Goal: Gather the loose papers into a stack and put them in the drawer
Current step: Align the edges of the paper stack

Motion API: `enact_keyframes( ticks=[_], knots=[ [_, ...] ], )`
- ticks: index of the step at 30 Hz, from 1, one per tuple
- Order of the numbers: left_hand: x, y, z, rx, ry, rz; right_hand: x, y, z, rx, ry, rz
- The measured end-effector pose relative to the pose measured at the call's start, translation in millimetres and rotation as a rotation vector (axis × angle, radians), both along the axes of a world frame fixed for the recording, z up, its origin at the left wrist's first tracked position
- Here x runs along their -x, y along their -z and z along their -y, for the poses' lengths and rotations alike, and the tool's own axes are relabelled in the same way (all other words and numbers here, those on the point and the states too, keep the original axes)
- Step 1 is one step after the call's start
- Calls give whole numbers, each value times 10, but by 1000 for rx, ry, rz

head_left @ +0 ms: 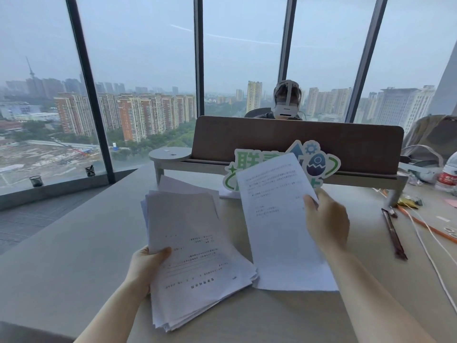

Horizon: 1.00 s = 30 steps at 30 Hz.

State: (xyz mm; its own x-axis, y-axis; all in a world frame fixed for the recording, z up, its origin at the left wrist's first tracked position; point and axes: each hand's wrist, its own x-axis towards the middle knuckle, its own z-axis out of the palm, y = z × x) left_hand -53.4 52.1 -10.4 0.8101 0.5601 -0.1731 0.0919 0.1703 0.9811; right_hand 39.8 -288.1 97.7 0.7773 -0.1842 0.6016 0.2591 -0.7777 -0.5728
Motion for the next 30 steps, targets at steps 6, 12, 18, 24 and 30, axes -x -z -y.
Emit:
enact_keyframes(
  ticks=[6, 12, 18, 24, 30],
  knots=[
    [-36, 26, 63, -27, 43, 4, 7, -183, -275, 38, -105, -138],
    [-40, 97, -4, -124, 50, -16, 107, -630, -334, 285, -31, 85],
    [-117, 116, 35, -100, 51, 7, -84, -494, -614, 119, -175, -25],
    [-134, 129, 31, -124, 42, 11, -251, 407, -907, -256, -337, -475],
    [-127, 83, 120, -50, 124, 72, -239, 890, -1124, -472, -368, -703]
  ],
)
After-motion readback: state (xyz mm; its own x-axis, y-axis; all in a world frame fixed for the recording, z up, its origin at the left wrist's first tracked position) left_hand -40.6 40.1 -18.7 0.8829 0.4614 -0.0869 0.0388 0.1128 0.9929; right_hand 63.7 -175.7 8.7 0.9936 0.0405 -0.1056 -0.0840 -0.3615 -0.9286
